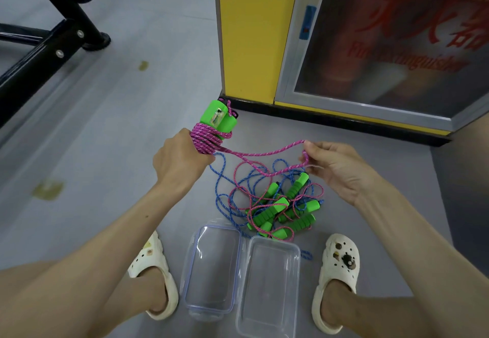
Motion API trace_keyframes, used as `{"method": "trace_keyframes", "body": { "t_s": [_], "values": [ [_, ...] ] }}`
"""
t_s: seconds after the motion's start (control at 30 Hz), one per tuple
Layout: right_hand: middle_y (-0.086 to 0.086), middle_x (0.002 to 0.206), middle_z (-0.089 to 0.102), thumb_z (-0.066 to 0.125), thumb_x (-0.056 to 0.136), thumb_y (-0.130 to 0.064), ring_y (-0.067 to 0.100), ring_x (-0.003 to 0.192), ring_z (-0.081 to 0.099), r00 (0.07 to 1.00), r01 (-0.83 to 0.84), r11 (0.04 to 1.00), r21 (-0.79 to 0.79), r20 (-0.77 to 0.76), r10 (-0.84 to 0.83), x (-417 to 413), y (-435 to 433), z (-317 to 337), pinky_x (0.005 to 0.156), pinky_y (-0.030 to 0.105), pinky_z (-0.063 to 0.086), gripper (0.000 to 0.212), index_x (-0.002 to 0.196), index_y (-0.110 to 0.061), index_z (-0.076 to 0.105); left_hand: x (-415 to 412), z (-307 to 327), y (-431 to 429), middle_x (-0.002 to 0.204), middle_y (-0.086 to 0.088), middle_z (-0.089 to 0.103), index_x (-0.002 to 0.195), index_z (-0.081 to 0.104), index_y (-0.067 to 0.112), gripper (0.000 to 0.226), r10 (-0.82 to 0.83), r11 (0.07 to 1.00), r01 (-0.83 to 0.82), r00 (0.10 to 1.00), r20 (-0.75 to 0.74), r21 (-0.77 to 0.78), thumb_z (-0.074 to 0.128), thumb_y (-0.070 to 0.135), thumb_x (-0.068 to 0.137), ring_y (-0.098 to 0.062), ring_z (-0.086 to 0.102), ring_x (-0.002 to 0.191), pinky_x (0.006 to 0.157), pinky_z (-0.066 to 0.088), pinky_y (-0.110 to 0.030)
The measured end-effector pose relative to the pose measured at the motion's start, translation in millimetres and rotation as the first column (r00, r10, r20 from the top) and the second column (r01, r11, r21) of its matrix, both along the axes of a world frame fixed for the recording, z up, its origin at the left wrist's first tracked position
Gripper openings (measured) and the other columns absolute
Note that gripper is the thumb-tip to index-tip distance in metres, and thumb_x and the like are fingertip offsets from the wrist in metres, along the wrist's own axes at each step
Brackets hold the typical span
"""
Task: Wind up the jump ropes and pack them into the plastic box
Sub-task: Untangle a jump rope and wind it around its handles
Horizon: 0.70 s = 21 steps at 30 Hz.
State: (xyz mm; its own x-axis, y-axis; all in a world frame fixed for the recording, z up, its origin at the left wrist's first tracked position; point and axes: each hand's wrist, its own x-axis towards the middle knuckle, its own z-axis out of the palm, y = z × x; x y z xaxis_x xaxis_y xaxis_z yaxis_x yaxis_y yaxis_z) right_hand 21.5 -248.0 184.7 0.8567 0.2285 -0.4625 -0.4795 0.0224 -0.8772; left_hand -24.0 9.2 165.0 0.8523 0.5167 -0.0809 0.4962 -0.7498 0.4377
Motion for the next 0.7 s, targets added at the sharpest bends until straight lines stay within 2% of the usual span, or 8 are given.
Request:
{"method": "trace_keyframes", "body": {
  "t_s": [0.1, 0.23, 0.37, 0.43, 0.53, 0.6, 0.63, 0.7],
  "values": [
    [0.004, 0.079, 0.07, 0.062, 0.075, -0.024, 0.009, 0.071, 0.063, 0.999, 0.036, 0.99, 0.139, -0.02, -0.034, 2, -2, 2, 0.064, 0.021, 0.048, 0.02, 0.085, -0.006, 0.065, 1, -1, 0, 0.068, -0.004, 0.06, 0.086, 0.055, 0.012, 0.031, 0.004, 0.999, -0.004, 1.0, -0.014, -0.034, 0.074, 0.032, 0.072, -0.028, 0.059, 0.066, 0.05, 0.031, -0.026],
    [-0.004, 0.063, 0.062, 0.057, 0.078, -0.026, 0.007, 0.057, 0.057, 0.981, 0.157, 0.922, 0.354, -0.161, -0.105, 1, -1, 2, 0.059, 0.02, 0.048, 0.016, 0.083, -0.012, 0.062, 1, -2, -3, 0.07, -0.004, 0.061, 0.087, 0.055, 0.013, 0.032, -0.02, 0.999, 0.019, 1.0, -0.019, -0.043, 0.074, 0.034, 0.072, -0.028, 0.059, 0.068, 0.051, 0.03, -0.026],
    [-0.006, 0.05, 0.045, 0.052, 0.089, -0.028, 0.007, 0.045, 0.042, 0.972, 0.155, 0.933, 0.325, -0.221, -0.084, -1, 0, 4, 0.057, 0.023, 0.037, 0.017, 0.087, -0.013, 0.059, 1, -1, -4, 0.068, -0.003, 0.06, 0.087, 0.055, 0.013, 0.033, -0.021, 0.999, 0.02, 1.0, -0.015, -0.05, 0.074, 0.034, 0.072, -0.027, 0.06, 0.067, 0.05, 0.032, -0.026],
    [-0.005, 0.05, 0.043, 0.054, 0.086, -0.028, 0.008, 0.045, 0.041, 0.965, 0.166, 0.925, 0.341, -0.251, -0.081, 0, 0, 7, 0.06, 0.024, 0.035, 0.014, 0.087, -0.014, 0.055, 1, -1, -4, 0.067, 0.0, 0.056, 0.088, 0.055, 0.012, 0.033, -0.021, 0.999, 0.021, 1.0, -0.004, -0.035, 0.074, 0.033, 0.073, -0.026, 0.057, 0.066, 0.05, 0.03, -0.026],
    [-0.002, 0.057, 0.051, 0.06, 0.081, -0.026, 0.009, 0.05, 0.051, 0.96, 0.206, 0.888, 0.41, -0.26, -0.102, 1, -4, 10, 0.07, 0.028, 0.048, 0.012, 0.08, -0.015, 0.054, 0, 0, -2, 0.066, 0.001, 0.054, 0.089, 0.054, 0.011, 0.032, -0.009, 1.0, 0.009, 1.0, -0.006, -0.011, 0.074, 0.032, 0.074, -0.027, 0.055, 0.067, 0.05, 0.028, -0.026],
    [0.001, 0.061, 0.058, 0.061, 0.078, -0.017, 0.011, 0.054, 0.058, 0.962, 0.23, 0.87, 0.437, -0.235, -0.137, 2, -5, 12, 0.079, 0.032, 0.056, 0.01, 0.084, -0.013, 0.056, 0, 0, -1, 0.067, -0.002, 0.058, 0.086, 0.054, 0.012, 0.031, -0.005, 0.999, 0.004, 1.0, -0.022, -0.04, 0.075, 0.031, 0.073, -0.027, 0.059, 0.066, 0.05, 0.03, -0.025],
    [0.002, 0.062, 0.061, 0.061, 0.077, -0.014, 0.011, 0.055, 0.061, 0.962, 0.244, 0.866, 0.437, -0.221, -0.16, 2, -5, 13, 0.079, 0.033, 0.057, 0.011, 0.087, -0.012, 0.056, 0, 0, -1, 0.067, -0.002, 0.058, 0.085, 0.054, 0.012, 0.03, -0.007, 0.999, 0.005, 1.0, -0.028, -0.05, 0.075, 0.031, 0.073, -0.027, 0.059, 0.067, 0.05, 0.031, -0.025],
    [0.004, 0.062, 0.067, 0.058, 0.083, -0.01, 0.012, 0.056, 0.066, 0.957, 0.277, 0.869, 0.41, -0.201, -0.21, 3, -3, 14, 0.071, 0.031, 0.059, 0.009, 0.09, -0.013, 0.055, 1, 0, -3, 0.065, -0.001, 0.056, 0.084, 0.054, 0.012, 0.03, -0.013, 0.998, 0.011, 0.999, -0.036, -0.055, 0.075, 0.03, 0.073, -0.026, 0.058, 0.066, 0.05, 0.031, -0.025]
  ]
}}
